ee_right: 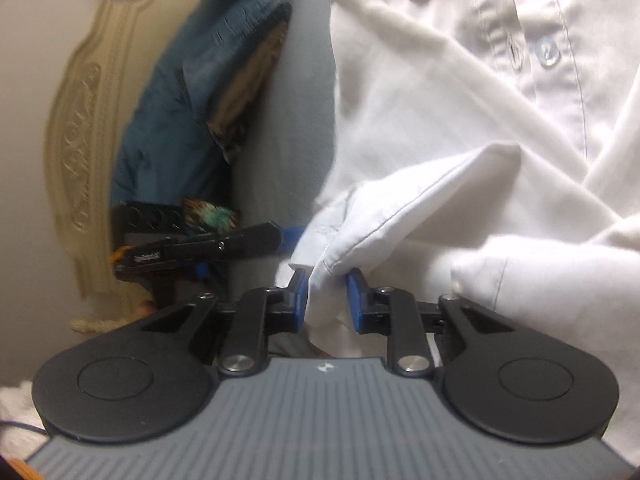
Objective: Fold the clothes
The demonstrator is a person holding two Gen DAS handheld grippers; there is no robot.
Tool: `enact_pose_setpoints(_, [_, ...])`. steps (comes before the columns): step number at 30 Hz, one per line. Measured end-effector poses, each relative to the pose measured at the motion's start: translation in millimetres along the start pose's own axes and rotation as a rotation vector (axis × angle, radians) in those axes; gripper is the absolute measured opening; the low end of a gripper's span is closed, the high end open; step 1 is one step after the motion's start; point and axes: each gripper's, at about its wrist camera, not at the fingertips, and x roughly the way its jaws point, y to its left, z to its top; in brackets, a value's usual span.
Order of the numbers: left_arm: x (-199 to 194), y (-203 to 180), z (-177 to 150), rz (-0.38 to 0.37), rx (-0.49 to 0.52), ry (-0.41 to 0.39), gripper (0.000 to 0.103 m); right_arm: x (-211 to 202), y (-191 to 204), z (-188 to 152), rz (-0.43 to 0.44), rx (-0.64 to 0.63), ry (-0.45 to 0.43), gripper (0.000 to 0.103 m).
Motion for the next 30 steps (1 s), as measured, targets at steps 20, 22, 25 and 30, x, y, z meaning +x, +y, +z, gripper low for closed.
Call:
enact_pose_setpoints(20, [-13.8, -1.0, 29.6, -0.099, -0.058, -0.384, 0.059, -22.6, -12.7, 59.8, 0.02, 0.029, -0.309, 0.023])
enact_pose_setpoints(22, [-14.9, -11.8, 24.9, 0.011, 0.035, -0.354, 0.059, -18.3, 7.0, 65.0, -0.071, -0.152, -0.278, 0.025])
enact_pose_setpoints(25, [-8.4, -27.2, 14.8, 0.155, 0.176, -0.288, 0.059, -9.1, 34.2, 73.2, -0.194, -0.406, -0.225, 0.028])
enact_pose_setpoints(30, [10.4, -33.7, 2.2, 0.214, 0.262, -0.246, 0.057, 18.4, 45.1, 84.8, -0.278, -0.598, -0.121, 0.029])
